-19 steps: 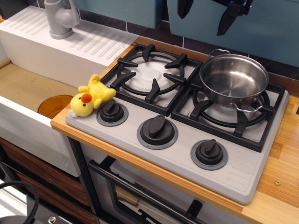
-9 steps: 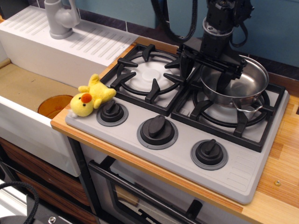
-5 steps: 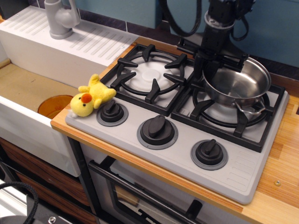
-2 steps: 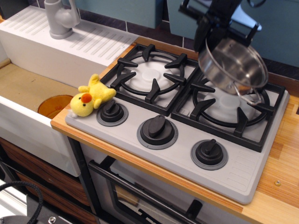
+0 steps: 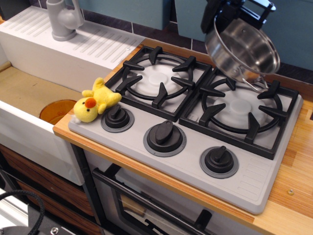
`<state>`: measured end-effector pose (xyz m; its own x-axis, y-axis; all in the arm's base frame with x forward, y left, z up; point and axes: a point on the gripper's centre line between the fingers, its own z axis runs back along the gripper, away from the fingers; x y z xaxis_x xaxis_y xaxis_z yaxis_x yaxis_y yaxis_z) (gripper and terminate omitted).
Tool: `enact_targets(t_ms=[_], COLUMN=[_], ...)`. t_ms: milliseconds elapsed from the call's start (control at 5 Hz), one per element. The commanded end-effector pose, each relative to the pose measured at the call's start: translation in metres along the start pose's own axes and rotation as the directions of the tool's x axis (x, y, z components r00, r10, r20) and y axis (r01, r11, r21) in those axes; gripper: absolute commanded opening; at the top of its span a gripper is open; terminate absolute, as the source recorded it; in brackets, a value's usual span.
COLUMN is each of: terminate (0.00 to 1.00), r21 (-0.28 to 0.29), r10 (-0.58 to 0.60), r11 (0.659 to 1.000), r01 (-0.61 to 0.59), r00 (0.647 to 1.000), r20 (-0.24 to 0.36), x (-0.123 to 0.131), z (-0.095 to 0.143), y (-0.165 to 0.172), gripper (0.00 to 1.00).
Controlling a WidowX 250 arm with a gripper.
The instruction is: Put pan on stove and put stuffedduck in pan
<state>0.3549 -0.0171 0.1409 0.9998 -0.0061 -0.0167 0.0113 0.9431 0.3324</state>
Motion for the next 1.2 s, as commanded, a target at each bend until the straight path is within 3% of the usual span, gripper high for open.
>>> enact_targets(t_ms=[0, 1000], terminate=[0.0, 0.0], r21=[-0.002, -0.044], r10=[0.042, 0.028], r11=[0.999, 0.999], r01=[-0.042, -0.022], r00=[0.995, 0.988], r20=[0.095, 0.152], x=[-0.003, 0.005], z=[0.02, -0.038], y=[0.058, 0.095], gripper=[0.0, 0.0])
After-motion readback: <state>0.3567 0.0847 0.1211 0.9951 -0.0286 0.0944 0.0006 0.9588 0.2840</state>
